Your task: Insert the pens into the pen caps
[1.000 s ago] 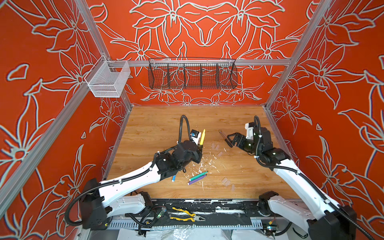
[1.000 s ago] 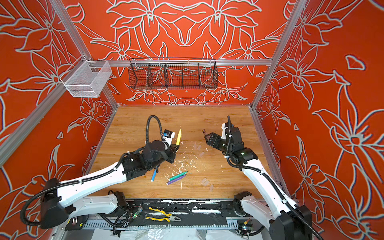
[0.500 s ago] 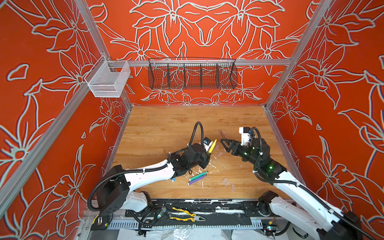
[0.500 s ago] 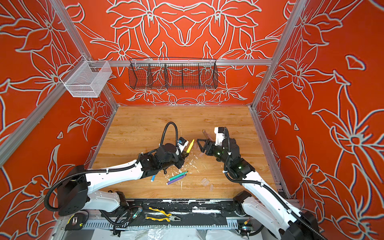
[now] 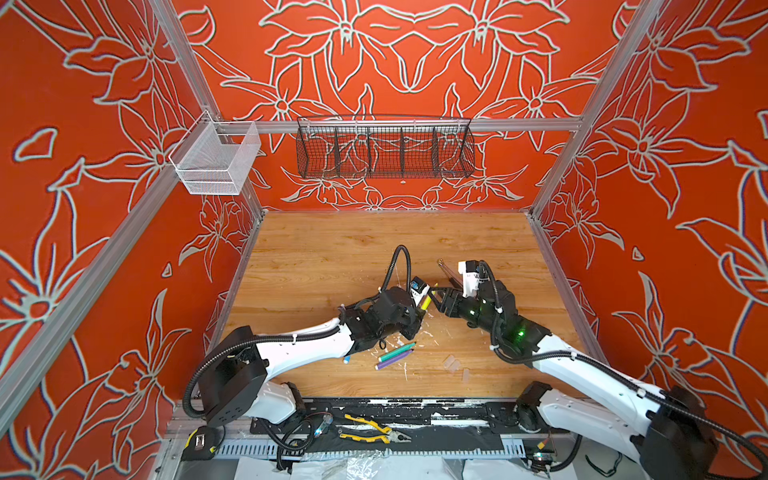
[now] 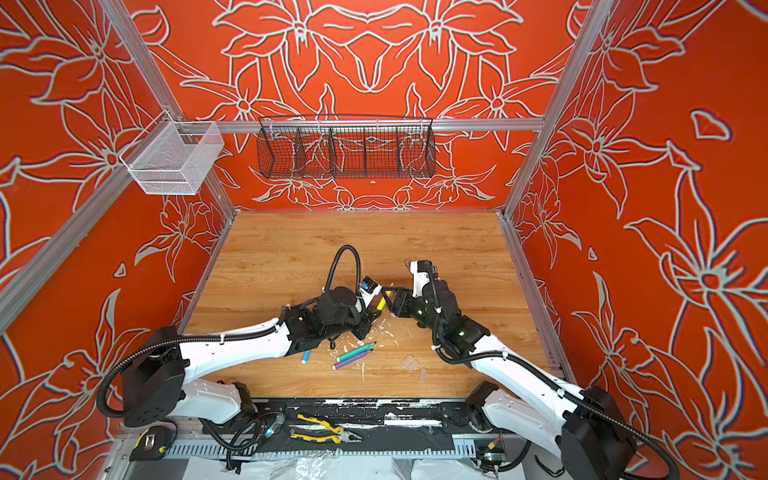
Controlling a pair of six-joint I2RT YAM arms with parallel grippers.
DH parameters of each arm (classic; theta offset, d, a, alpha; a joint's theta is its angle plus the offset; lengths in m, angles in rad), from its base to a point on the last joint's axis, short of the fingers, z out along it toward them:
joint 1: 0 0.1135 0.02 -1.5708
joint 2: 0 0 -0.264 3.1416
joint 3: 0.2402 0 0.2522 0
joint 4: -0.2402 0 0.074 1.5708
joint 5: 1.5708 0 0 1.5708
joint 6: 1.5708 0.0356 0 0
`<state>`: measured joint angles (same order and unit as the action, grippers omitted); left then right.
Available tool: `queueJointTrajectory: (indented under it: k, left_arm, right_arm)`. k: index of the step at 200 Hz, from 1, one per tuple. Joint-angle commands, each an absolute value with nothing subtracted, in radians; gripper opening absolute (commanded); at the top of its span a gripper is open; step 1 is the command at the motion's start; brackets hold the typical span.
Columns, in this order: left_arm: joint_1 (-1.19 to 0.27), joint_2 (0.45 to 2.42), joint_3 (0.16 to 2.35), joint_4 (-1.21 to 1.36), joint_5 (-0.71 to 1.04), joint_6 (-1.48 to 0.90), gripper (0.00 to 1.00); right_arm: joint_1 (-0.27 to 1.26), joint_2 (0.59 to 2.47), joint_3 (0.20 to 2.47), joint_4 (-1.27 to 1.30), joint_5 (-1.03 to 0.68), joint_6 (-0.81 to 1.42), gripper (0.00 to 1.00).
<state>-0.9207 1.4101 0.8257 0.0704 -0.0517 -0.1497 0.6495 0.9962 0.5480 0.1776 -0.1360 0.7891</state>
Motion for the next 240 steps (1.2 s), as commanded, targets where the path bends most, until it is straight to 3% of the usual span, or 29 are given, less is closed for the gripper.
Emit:
queueJointTrajectory:
  k: [1, 62, 182, 240]
  left_arm:
    - [-0.914, 1.400, 0.849, 0.089, -0.029, -0.142, 0.00]
    - [-0.914, 1.406, 0.854, 0.085, -0.032, -0.142, 0.00]
    - [-0.913, 1.426, 0.873, 0.069, -0.011, -0.156, 0.00]
    - [-0.891, 1.437, 0.860, 0.093, 0.010, -0.172, 0.24]
  right_arm:
    - [0.655, 1.021, 0.548, 0.198, -0.109, 0.811, 0.52]
    - [0.664, 1.053, 0.561, 0.207, -0.125, 0.811, 0.42]
    - [0.694, 1.095, 0.565, 0.229, -0.137, 0.837, 0.06]
    - [0.722, 1.064, 0.527, 0.273, -0.129, 0.882, 0.01]
